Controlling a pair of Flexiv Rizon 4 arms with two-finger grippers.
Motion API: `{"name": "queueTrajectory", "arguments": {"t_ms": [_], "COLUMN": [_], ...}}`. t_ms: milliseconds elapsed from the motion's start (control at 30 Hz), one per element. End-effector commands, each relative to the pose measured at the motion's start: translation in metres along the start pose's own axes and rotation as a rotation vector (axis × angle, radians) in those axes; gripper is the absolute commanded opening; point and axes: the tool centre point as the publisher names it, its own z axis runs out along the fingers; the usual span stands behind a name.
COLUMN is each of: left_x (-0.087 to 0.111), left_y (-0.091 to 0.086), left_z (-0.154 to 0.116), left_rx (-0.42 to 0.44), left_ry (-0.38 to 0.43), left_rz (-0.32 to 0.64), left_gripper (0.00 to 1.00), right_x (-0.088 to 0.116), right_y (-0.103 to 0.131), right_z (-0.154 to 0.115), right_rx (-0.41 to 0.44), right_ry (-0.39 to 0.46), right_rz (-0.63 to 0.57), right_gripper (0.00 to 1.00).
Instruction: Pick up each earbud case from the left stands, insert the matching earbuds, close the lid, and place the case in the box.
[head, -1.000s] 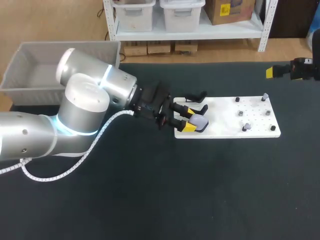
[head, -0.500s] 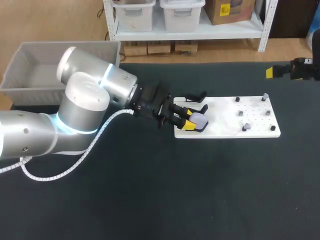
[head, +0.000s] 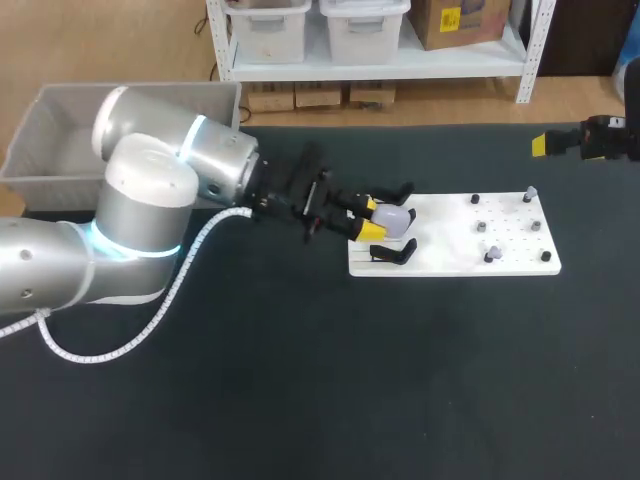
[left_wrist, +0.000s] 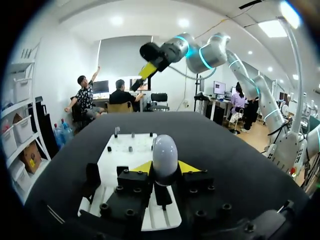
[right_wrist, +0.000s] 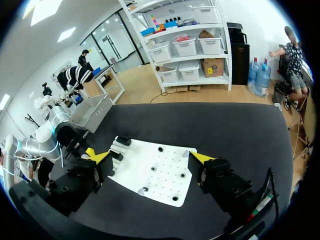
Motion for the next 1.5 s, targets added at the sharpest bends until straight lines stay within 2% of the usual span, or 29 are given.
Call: {"name": "queueTrajectory", "arguments": {"t_ms": [33, 100, 233, 467, 700, 900, 1400, 1500], "left_x": [-0.019, -0.031, -0.048, -0.062, -0.066, -0.062, -0.062, -0.062], "left_y": [-0.023, -0.027, -0.032, -0.033, -0.032, -0.030, -0.030, -0.030], "left_z": [-0.015, -0.018, -0.020, -0.014, -0.011, -0.010, -0.010, -0.010], "left_rx": [-0.053, -0.057, -0.061, -0.075, -0.055, -0.030, -0.030, -0.030], "left_ry": [-0.059, -0.113, -0.164, -0.206, -0.249, -0.242, -0.242, -0.242], "left_rz": [0.034, 0.051, 0.085, 0.094, 0.083, 0.075, 0.075, 0.075], "left_gripper": [0.00, 0.00, 0.00, 0.00, 0.00, 0.00, 0.00, 0.00], "right_x": [0.000, 0.000, 0.000, 0.000, 0.000, 0.000, 0.000, 0.001], "right_y": [-0.001, -0.001, -0.001, -0.001, -0.001, -0.001, -0.001, 0.022], "right_z": [0.000, 0.000, 0.000, 0.000, 0.000, 0.000, 0.000, -0.008], "right_rx": [-0.002, -0.002, -0.002, -0.002, -0.002, -0.002, -0.002, -0.031], "right_ry": [0.000, 0.000, 0.000, 0.000, 0.000, 0.000, 0.000, -0.039], "right_rz": [-0.001, -0.001, -0.001, -0.001, -0.001, -0.001, -0.001, -0.048], "right_gripper": [1.00, 1.00, 1.00, 1.00, 1.00, 1.00, 1.00, 1.00]}}
